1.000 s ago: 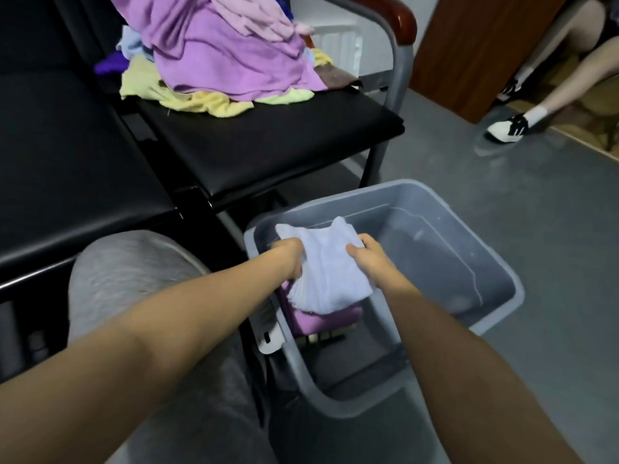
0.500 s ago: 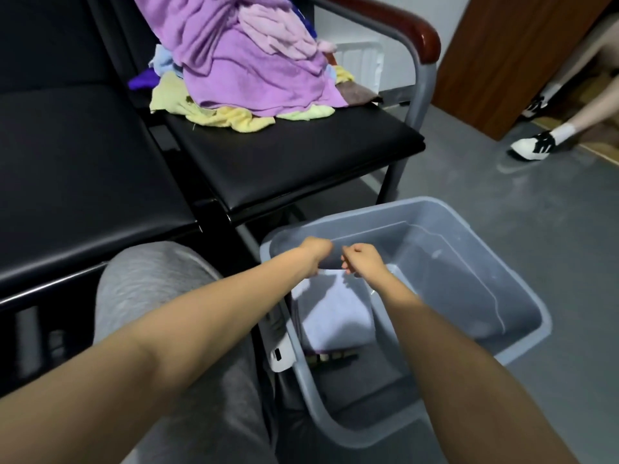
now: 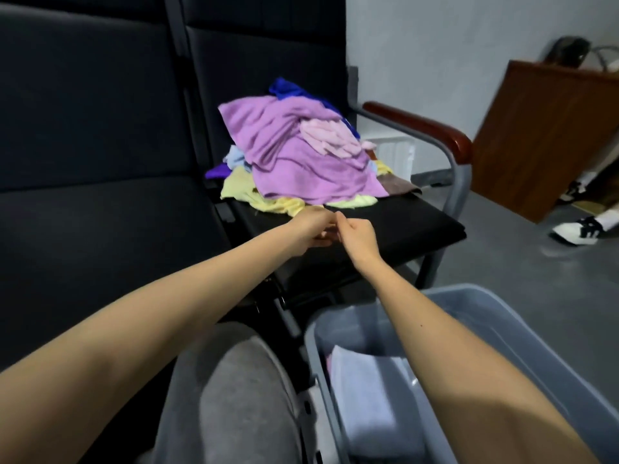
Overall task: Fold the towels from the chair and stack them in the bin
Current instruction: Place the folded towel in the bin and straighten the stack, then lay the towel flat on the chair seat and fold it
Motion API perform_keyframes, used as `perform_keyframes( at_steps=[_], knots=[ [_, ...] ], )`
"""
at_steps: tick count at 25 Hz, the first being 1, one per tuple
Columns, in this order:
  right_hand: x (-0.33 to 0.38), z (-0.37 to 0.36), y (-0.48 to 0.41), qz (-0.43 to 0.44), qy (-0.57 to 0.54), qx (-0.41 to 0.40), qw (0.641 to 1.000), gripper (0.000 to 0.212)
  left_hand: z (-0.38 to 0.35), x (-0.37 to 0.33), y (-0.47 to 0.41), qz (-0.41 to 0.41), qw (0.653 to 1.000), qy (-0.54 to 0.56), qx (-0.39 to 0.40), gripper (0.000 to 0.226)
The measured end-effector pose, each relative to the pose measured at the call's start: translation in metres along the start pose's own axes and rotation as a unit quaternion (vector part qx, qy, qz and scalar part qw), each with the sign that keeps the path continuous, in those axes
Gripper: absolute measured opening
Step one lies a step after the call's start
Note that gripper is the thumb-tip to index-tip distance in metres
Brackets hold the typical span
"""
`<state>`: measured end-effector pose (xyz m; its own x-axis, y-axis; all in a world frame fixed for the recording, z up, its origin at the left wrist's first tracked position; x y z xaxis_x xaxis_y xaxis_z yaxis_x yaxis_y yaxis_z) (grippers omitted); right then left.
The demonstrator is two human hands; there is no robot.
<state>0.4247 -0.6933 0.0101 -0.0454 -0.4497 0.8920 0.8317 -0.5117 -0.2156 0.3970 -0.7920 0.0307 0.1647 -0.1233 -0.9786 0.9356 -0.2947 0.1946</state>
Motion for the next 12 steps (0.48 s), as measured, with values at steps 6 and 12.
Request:
perform_keyframes(
  at_steps=[6, 12],
  knots=[
    [0.044, -0.047, -0.054, 0.051, 0.091, 0.040, 0.994, 0.044, 0.062, -0.018, -0.059, -0.046, 0.990, -0.082, -0.101, 0.022],
    [0.044, -0.072, -0.114, 0.059, 0.163, 0.071, 0.982, 0.015, 0.090, -0.041, -0.128, -0.159, 0.932, -0.255, -0.203, 0.017]
  ],
)
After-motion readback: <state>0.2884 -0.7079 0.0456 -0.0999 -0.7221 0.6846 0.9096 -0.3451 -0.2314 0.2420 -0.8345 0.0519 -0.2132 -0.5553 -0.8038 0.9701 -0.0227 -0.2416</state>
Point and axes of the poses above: each hand's wrist, its own y-axis away from the middle knuckle, its own z-axis out of the back of the hand, x = y × z, the point moved 3 cm from there along -y, towards the middle knuckle, and after that the axes turned 8 degrees about -x, right-handed, at the moved point
